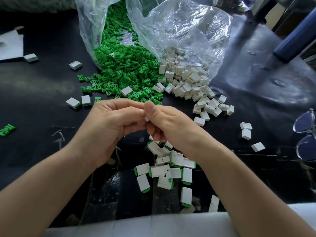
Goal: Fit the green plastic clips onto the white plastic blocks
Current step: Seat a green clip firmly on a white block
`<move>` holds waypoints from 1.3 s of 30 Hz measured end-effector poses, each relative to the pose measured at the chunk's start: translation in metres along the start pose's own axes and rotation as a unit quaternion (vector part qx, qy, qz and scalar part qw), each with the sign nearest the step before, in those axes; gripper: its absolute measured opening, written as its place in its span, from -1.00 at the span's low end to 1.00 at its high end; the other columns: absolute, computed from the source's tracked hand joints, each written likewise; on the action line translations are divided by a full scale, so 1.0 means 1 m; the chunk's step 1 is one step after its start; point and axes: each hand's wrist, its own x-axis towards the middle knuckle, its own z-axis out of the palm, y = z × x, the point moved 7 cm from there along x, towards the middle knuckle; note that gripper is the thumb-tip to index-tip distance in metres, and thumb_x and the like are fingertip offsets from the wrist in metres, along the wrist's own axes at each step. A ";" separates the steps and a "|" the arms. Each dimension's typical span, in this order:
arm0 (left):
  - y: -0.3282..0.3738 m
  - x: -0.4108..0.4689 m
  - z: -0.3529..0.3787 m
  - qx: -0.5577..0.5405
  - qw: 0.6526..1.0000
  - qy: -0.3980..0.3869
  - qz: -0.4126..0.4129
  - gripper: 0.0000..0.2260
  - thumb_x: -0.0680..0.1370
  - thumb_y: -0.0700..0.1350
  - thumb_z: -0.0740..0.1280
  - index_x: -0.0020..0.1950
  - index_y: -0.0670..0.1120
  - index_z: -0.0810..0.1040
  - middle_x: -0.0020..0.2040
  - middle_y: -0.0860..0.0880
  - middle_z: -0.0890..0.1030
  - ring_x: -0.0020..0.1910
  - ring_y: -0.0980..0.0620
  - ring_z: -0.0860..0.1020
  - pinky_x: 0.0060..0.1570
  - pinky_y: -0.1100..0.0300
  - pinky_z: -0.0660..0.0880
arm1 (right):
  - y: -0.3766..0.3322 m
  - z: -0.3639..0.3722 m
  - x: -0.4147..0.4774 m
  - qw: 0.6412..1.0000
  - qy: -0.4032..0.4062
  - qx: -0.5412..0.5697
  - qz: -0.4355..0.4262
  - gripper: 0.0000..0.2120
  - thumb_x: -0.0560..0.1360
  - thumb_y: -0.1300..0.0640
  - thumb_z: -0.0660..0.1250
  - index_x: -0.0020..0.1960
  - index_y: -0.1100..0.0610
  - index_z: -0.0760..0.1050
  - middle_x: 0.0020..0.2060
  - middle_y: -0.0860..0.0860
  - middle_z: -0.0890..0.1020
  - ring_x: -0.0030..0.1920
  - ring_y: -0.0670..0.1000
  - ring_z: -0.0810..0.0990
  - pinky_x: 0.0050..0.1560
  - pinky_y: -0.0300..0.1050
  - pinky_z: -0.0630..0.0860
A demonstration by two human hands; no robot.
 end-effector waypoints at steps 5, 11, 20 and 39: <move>-0.001 -0.001 0.000 -0.012 1.000 0.024 0.003 -0.82 0.27 -0.26 0.30 -0.34 -0.11 0.69 -0.29 -0.12 0.68 -0.30 -0.01 0.66 -0.19 0.21 0.60 | -0.006 0.001 -0.001 0.998 0.012 -0.047 -0.046 -0.63 0.63 0.02 -0.01 0.27 0.03 0.49 -0.56 -0.37 0.43 -0.42 -0.38 0.43 -0.35 -0.47 0.31; -0.003 0.000 -0.002 -0.021 0.999 0.025 -0.008 -0.83 0.27 -0.27 0.32 -0.30 -0.13 0.70 -0.25 -0.12 0.69 -0.24 0.01 0.67 -0.15 0.21 0.61 | -0.003 0.003 0.001 0.997 0.030 -0.064 -0.020 -0.61 0.62 -0.03 -0.01 0.29 0.03 0.47 0.02 -0.10 0.59 -0.01 -0.22 0.49 0.10 -0.15 0.41; -0.006 0.000 -0.003 -0.039 0.998 0.037 -0.010 -0.84 0.26 -0.28 0.31 -0.31 -0.16 0.69 -0.27 -0.12 0.69 -0.26 0.01 0.67 -0.20 0.23 0.59 | 0.002 0.003 0.002 0.996 0.041 -0.077 0.001 -0.61 0.63 -0.02 -0.02 0.29 0.08 0.46 0.20 0.03 0.54 0.26 0.01 0.44 0.30 0.04 0.34; -0.008 -0.001 0.001 -0.017 0.999 0.019 -0.036 -0.85 0.23 -0.12 0.37 -0.27 -0.07 0.71 -0.28 -0.09 0.69 -0.30 0.02 0.66 -0.19 0.22 0.61 | 0.007 -0.016 0.005 0.996 0.051 -0.058 0.039 -0.36 0.51 -0.29 -0.07 -0.47 0.07 0.49 -0.58 -0.09 0.43 -0.55 -0.17 0.35 -0.33 -0.23 0.28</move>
